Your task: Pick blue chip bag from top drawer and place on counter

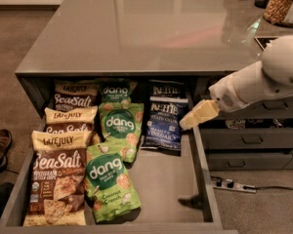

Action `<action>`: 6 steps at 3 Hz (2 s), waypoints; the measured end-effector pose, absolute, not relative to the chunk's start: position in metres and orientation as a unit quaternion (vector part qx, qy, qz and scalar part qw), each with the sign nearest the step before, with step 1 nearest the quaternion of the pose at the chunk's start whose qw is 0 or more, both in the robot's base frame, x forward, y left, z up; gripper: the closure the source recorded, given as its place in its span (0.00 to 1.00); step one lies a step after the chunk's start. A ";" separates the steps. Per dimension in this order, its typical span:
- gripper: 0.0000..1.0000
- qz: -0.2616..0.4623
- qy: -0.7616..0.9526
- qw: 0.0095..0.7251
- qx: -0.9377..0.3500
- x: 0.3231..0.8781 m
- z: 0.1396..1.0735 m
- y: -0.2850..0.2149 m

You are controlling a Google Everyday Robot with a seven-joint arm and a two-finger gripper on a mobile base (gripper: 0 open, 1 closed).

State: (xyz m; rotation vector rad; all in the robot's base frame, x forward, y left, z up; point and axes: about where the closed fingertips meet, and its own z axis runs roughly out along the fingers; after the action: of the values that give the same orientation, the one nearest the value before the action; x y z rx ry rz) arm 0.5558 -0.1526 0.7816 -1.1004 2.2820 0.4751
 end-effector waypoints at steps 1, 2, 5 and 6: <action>0.00 0.161 0.848 0.312 -0.396 0.576 0.787 -0.154; 0.00 0.162 0.848 0.312 -0.397 0.577 0.786 -0.153; 0.00 0.196 0.853 0.336 -0.347 0.649 0.713 -0.073; 0.00 0.196 0.853 0.336 -0.347 0.649 0.713 -0.073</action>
Offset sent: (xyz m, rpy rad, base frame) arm 0.0194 -0.0010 0.0028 0.0119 -0.0596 -0.0435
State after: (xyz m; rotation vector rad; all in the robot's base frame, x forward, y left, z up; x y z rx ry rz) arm 0.6492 -0.0735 0.7134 -0.9044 2.2248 0.5104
